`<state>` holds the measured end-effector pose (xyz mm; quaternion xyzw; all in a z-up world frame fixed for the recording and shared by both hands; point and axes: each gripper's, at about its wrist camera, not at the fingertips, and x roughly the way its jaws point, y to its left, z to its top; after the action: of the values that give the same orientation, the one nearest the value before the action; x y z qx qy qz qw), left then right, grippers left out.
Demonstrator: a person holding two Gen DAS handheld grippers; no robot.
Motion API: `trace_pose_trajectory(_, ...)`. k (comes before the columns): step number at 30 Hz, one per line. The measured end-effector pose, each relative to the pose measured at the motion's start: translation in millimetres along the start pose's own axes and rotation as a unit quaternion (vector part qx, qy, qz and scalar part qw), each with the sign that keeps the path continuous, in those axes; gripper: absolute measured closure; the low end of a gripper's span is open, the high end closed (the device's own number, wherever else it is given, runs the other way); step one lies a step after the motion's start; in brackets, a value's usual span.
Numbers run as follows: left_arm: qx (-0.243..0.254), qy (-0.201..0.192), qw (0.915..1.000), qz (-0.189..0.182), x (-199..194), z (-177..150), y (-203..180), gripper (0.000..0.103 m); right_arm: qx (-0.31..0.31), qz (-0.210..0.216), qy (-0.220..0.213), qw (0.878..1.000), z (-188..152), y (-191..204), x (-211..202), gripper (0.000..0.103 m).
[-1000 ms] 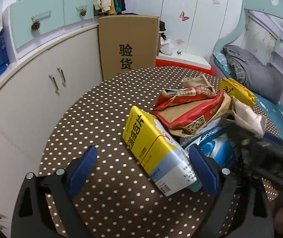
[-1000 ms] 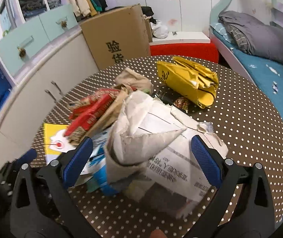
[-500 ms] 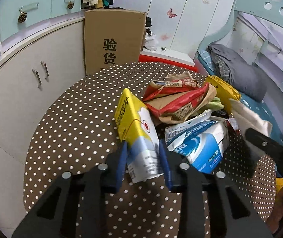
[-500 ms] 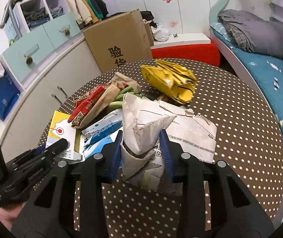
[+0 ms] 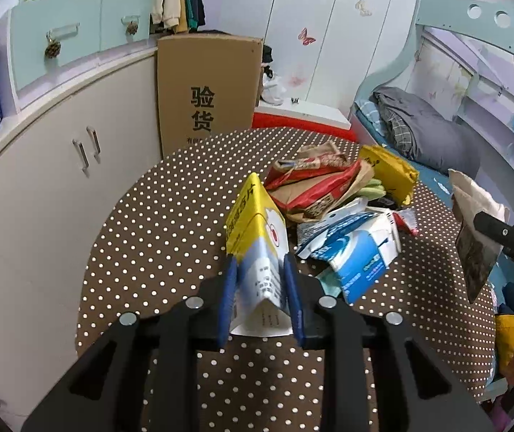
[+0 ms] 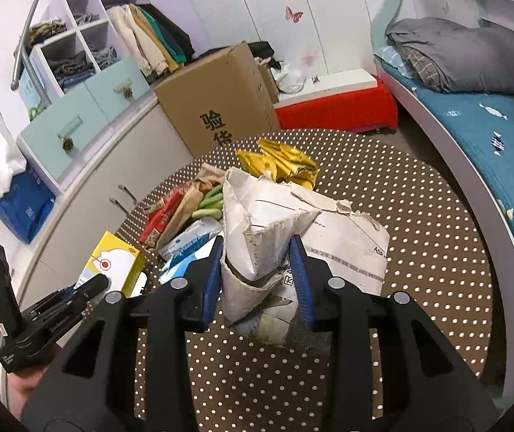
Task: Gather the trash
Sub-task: 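Grasp the white paper bag with the right tool while the left grasps the yellow-white box, then carry both held items over the blue wastebasket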
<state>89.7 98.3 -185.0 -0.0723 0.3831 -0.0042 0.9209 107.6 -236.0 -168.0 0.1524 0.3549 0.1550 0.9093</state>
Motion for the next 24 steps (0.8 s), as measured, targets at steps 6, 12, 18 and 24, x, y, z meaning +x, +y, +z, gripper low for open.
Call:
trace_pose_trajectory(6, 0.002, -0.026, 0.9996, -0.012, -20.4, 7.6, -12.5, 0.078, 0.007, 0.008, -0.02, 1.0, 5.6, -12.0, -21.1, 0.068)
trace_pose_trajectory(12, 0.023, -0.058, 0.9973, -0.038, -41.9, 23.7, -44.9, 0.078, 0.005, 0.011, -0.041, 0.999, 14.1, -19.9, -42.3, 0.068)
trace_pose_trajectory(18, 0.049, -0.075, 0.9936, -0.07, -50.1, 37.5, -81.7, 0.078, 0.001, 0.008, -0.067, 0.998, 21.9, -33.8, -67.6, 0.068)
trace_pose_trajectory(24, 0.082, -0.083, 0.9876, -0.105, -51.9, 45.5, -128.0, 0.078, 0.004, -0.006, -0.095, 0.995, 30.6, -58.0, -94.7, 0.068)
